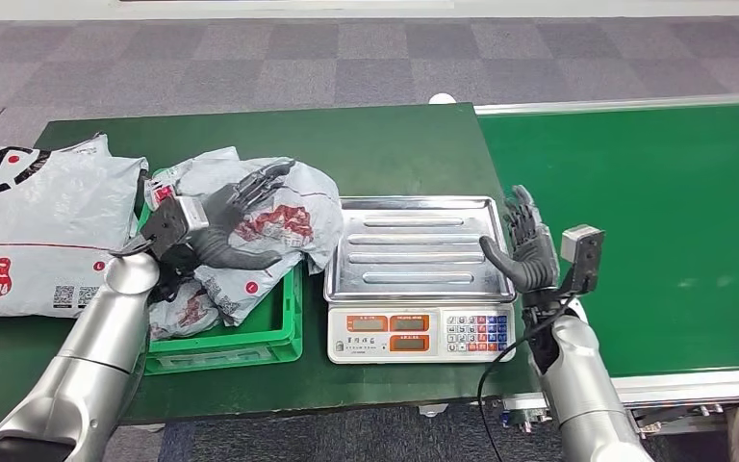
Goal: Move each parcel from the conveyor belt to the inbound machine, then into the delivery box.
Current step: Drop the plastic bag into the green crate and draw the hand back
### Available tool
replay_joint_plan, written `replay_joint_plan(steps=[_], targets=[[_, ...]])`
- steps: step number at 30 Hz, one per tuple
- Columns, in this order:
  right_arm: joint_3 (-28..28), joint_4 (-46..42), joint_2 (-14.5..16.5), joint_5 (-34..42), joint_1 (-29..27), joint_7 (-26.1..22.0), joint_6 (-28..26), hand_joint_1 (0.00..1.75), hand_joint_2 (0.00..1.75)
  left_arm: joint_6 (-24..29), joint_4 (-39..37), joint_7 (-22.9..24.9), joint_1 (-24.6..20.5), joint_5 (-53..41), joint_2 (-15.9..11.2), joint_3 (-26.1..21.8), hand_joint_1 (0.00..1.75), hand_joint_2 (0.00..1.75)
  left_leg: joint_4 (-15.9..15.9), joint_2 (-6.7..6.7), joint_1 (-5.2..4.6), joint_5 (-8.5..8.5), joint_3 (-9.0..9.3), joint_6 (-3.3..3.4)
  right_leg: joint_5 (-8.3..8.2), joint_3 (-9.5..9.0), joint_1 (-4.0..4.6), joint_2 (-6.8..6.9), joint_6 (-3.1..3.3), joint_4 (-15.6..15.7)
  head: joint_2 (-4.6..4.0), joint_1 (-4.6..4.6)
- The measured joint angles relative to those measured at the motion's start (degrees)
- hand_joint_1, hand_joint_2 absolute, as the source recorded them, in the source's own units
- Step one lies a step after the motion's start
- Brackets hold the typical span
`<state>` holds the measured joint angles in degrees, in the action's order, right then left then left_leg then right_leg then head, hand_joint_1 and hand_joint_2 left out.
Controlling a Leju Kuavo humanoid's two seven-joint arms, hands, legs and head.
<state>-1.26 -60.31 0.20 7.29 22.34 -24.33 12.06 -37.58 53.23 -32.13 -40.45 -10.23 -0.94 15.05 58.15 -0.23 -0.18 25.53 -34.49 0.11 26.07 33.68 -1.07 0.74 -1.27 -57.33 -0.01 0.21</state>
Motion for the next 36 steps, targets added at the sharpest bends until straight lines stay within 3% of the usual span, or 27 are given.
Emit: replay_joint_plan(steps=[4,10,13,17,20,24,29,33,36], targets=[[-3.39,1.19,2.12,-2.24,2.41,-0.11,-4.35,0.00,1.75,5.60,-5.11,2.58,-2.19,3.96,5.15,-0.86,0.00,1.75,0.00,0.01,0.00,-0.01,0.00,-0.01,-0.02,0.01,0.00,0.00,0.01,-0.01,0.01,0.00],[-5.00,3.03,5.24,-2.68,6.82,0.29,-7.42,0.00,1.75,14.41,-12.86,7.16,-6.02,7.65,12.48,-2.39,0.00,1.75,0.01,0.00,0.00,-0.02,-0.01,-0.01,-0.03,0.01,0.00,0.00,0.01,-0.01,0.00,0.01],[-5.00,4.71,6.13,-2.21,8.68,0.08,-8.05,0.00,1.75,20.85,-16.45,9.60,-7.60,8.75,14.86,-3.52,0.00,1.75,0.01,-0.01,0.00,-0.02,-0.01,-0.01,-0.03,0.00,0.00,0.00,0.01,-0.01,-0.01,0.01],[-4.99,6.29,6.70,-2.01,9.83,-0.29,-8.45,0.00,1.75,25.85,-19.57,9.99,-8.65,9.09,16.35,-3.98,0.00,0.00,0.01,-0.01,0.00,-0.02,-0.01,-0.01,-0.03,0.01,0.01,0.01,0.01,-0.01,0.00,0.00],[-4.99,6.99,7.07,-2.05,10.19,-0.44,-8.45,0.00,1.75,27.30,-20.95,10.02,-9.06,9.07,16.91,-4.30,0.00,0.00,0.00,0.00,0.00,-0.02,-0.02,-0.01,-0.03,0.02,0.01,0.00,0.01,-0.01,-0.01,0.01],[-5.00,7.87,7.63,-2.09,10.70,-0.52,-8.46,0.00,1.75,31.60,-22.22,10.49,-9.39,8.25,17.26,-4.45,0.00,1.75,0.00,0.00,0.01,-0.02,-0.02,-0.02,-0.03,0.03,0.01,-0.01,0.01,-0.01,-0.01,0.01],[-5.46,9.31,8.22,-2.25,11.93,-0.37,-8.97,0.00,1.75,33.95,-23.55,12.76,-9.61,7.20,17.83,-4.45,0.00,1.75,0.00,0.00,0.00,-0.03,-0.02,-0.02,-0.03,0.02,0.01,0.00,0.02,-0.01,-0.01,0.00],[-5.98,10.84,8.40,-3.18,13.73,0.78,-10.67,0.00,1.75,34.74,-24.25,13.66,-9.63,6.53,18.31,-4.44,0.00,0.00,0.01,0.00,0.00,-0.03,-0.02,-0.01,-0.04,0.02,0.00,-0.01,0.02,-0.01,-0.01,0.01],[-6.61,11.71,8.48,-6.57,15.37,2.80,-15.55,0.00,1.75,35.34,-24.33,14.06,-9.63,7.24,18.45,-4.41,0.00,0.00,0.01,0.00,0.00,-0.03,-0.02,-0.01,-0.04,0.02,0.00,-0.01,0.02,-0.01,-0.01,0.00]])
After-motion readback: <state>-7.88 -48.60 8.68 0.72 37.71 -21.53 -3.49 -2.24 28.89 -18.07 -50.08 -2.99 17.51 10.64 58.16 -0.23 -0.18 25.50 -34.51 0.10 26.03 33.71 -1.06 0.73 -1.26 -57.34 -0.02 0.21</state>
